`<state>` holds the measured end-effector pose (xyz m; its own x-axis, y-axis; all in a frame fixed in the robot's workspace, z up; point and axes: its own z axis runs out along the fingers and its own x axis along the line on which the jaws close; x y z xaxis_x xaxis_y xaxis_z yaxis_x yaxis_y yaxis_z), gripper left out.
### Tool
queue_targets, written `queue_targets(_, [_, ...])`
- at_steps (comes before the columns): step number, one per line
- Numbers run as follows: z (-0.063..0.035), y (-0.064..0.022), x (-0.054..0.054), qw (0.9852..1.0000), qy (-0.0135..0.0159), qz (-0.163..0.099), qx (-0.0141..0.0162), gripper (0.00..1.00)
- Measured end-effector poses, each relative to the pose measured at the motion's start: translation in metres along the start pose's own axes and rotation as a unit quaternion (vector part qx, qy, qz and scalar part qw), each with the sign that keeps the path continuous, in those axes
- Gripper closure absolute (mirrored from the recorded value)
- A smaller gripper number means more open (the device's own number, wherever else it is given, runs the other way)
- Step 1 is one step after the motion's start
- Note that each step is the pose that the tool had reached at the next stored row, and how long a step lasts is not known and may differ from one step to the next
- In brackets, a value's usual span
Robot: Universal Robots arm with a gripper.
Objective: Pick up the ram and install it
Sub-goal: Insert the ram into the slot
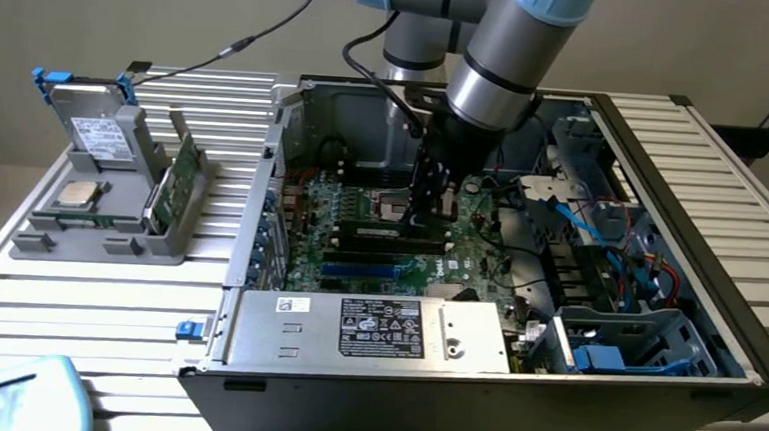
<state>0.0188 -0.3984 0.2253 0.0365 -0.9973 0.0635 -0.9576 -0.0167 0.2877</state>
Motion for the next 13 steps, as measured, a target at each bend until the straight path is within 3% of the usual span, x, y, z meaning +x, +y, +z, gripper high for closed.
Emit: queue_targets(13, [0.0014,-0.0004,0.0008,0.9999,-0.0033,0.011,-0.0008,0.86])
